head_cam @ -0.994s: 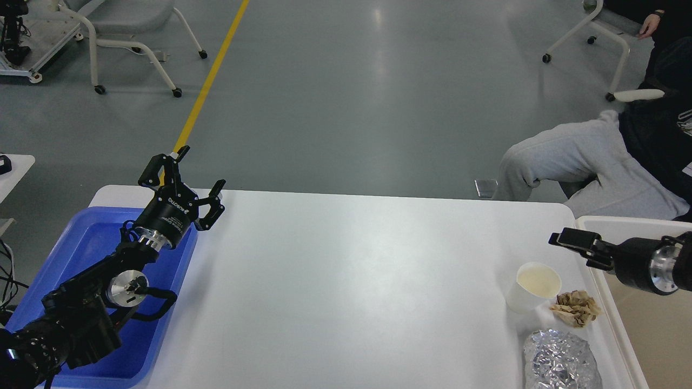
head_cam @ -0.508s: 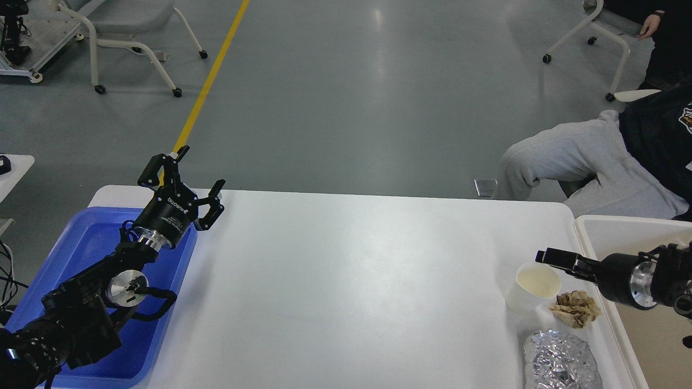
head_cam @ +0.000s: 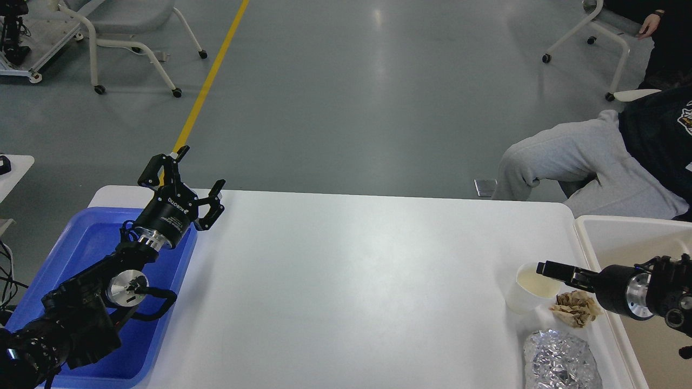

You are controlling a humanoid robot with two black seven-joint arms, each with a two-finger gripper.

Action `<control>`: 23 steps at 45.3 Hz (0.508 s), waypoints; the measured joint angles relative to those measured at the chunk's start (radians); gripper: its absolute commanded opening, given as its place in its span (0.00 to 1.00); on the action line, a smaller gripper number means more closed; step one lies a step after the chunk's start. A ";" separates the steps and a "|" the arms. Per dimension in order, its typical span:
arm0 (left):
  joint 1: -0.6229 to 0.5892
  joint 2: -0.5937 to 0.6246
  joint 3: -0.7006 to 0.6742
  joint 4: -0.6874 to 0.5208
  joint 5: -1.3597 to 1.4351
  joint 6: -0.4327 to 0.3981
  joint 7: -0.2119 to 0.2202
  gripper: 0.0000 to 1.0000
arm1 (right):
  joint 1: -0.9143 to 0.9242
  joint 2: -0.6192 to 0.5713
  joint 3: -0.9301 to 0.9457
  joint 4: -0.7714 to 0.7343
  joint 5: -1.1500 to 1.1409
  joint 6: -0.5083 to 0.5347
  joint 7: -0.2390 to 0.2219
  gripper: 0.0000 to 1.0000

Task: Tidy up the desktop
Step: 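Lower the open right gripper beside the white paper cup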

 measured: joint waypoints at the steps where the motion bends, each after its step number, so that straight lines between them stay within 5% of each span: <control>1: 0.000 0.000 0.000 0.000 0.000 0.000 0.000 1.00 | 0.000 0.003 -0.003 -0.004 0.000 -0.001 0.001 0.98; 23: 0.000 0.000 0.000 0.000 0.000 0.000 0.000 1.00 | -0.012 0.050 -0.040 -0.075 -0.019 -0.035 0.035 0.90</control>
